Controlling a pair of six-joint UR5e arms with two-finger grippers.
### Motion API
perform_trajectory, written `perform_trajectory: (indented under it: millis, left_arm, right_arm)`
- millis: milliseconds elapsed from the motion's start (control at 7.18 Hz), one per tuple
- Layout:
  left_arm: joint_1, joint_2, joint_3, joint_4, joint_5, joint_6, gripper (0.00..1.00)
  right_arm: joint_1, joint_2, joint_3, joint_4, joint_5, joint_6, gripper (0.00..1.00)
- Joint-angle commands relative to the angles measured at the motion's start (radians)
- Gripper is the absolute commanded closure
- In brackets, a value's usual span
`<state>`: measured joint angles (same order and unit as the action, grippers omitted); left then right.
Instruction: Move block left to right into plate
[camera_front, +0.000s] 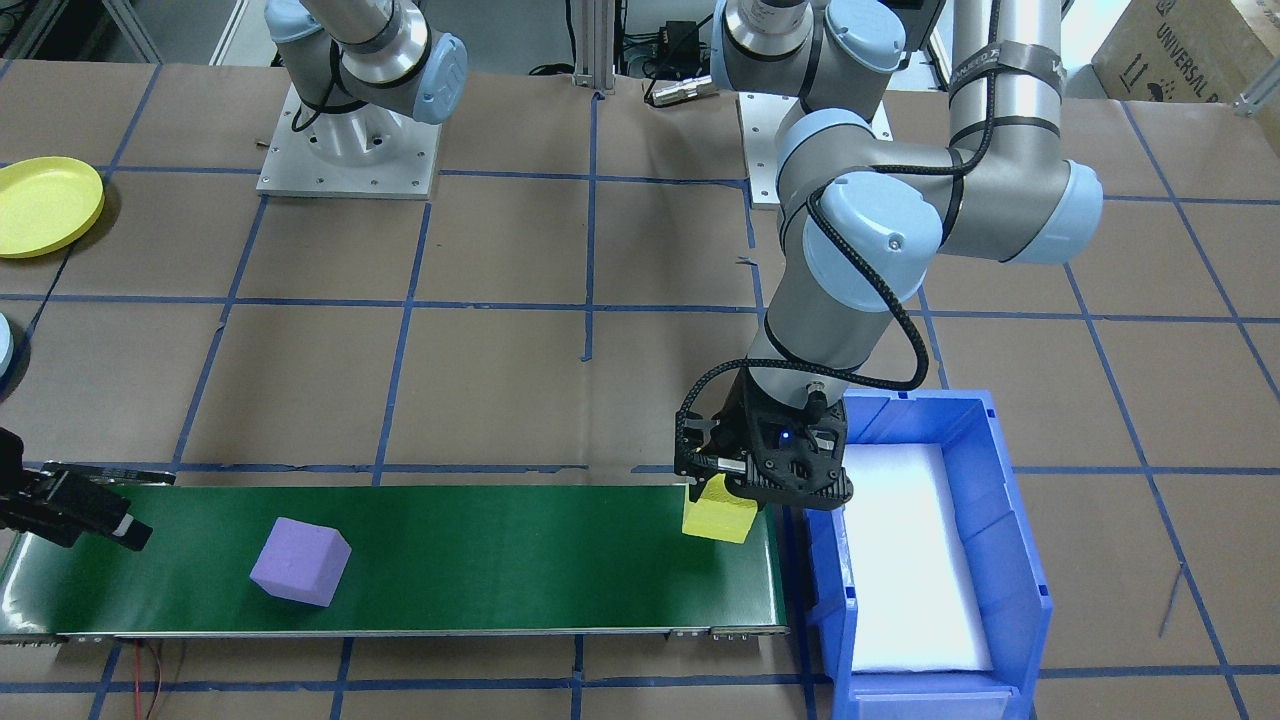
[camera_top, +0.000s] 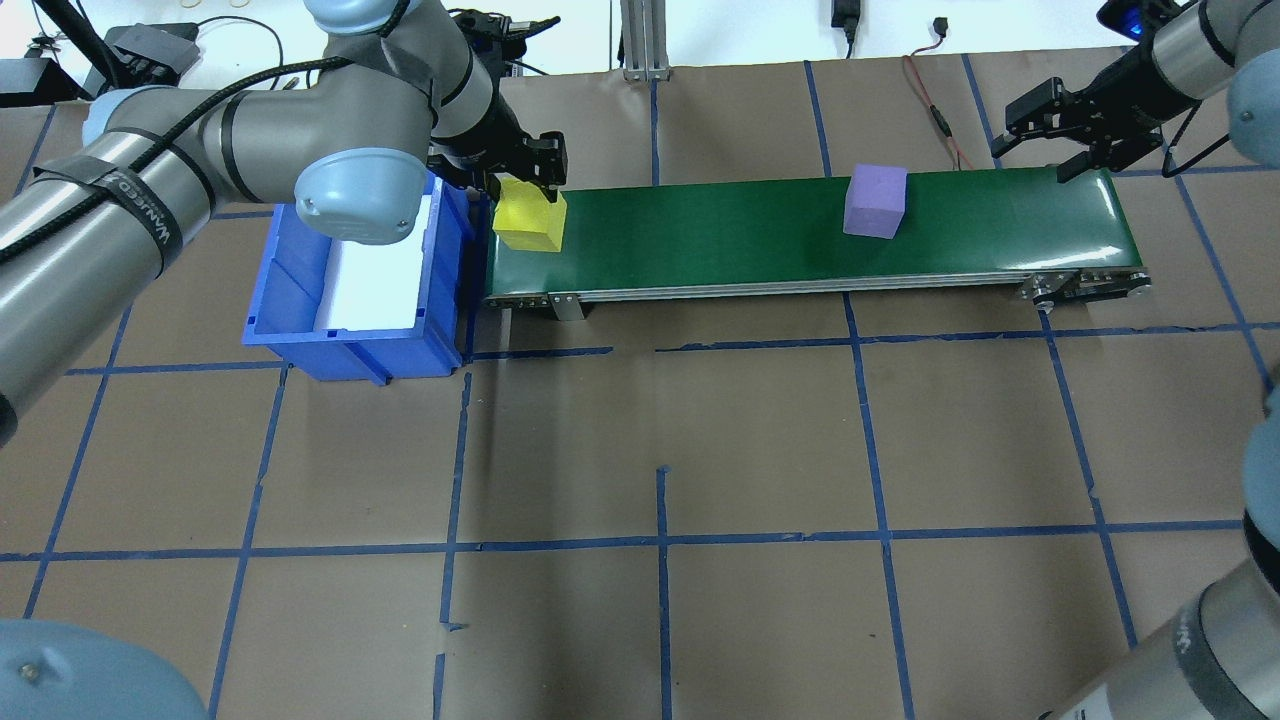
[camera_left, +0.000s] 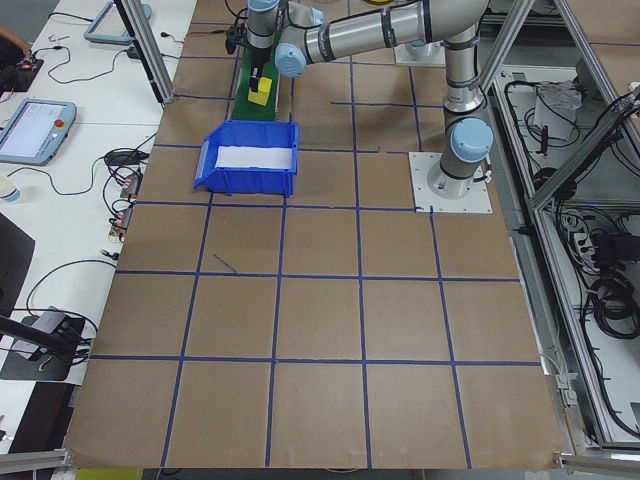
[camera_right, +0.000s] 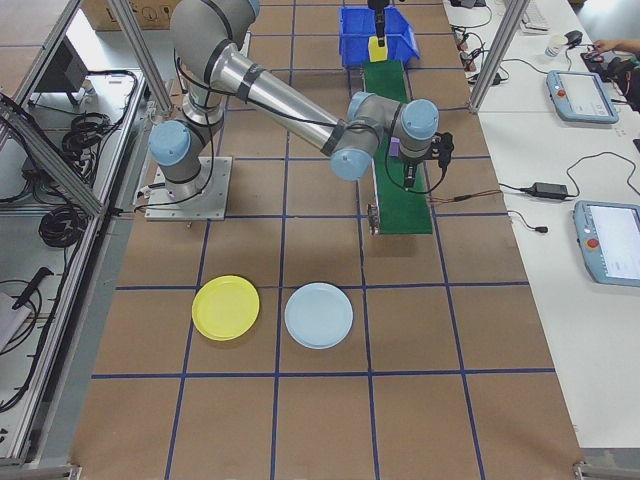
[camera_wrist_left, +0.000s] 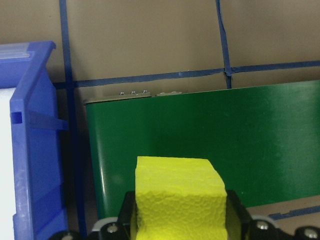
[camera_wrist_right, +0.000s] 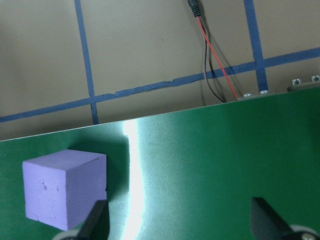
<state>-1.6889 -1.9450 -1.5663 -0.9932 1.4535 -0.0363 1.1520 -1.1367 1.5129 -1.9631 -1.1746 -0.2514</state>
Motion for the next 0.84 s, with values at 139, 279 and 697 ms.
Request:
perform_trajectory:
  millis: [139, 279, 697]
  left_arm:
    - [0.000, -0.031, -0.020, 0.046, 0.002, -0.001, 0.36]
    - [0.000, -0.040, -0.014, 0.050, 0.004, -0.001, 0.36]
    - [0.000, -0.037, 0.006, 0.048, 0.013, -0.005, 0.00]
  right_arm:
    - [0.000, 0.001, 0.010, 0.000, -0.002, -0.002, 0.00]
    - [0.000, 0.003, 0.009, 0.000, -0.019, 0.000, 0.00]
    - [0.000, 0.008, 0.000, 0.000, -0.020, 0.001, 0.00]
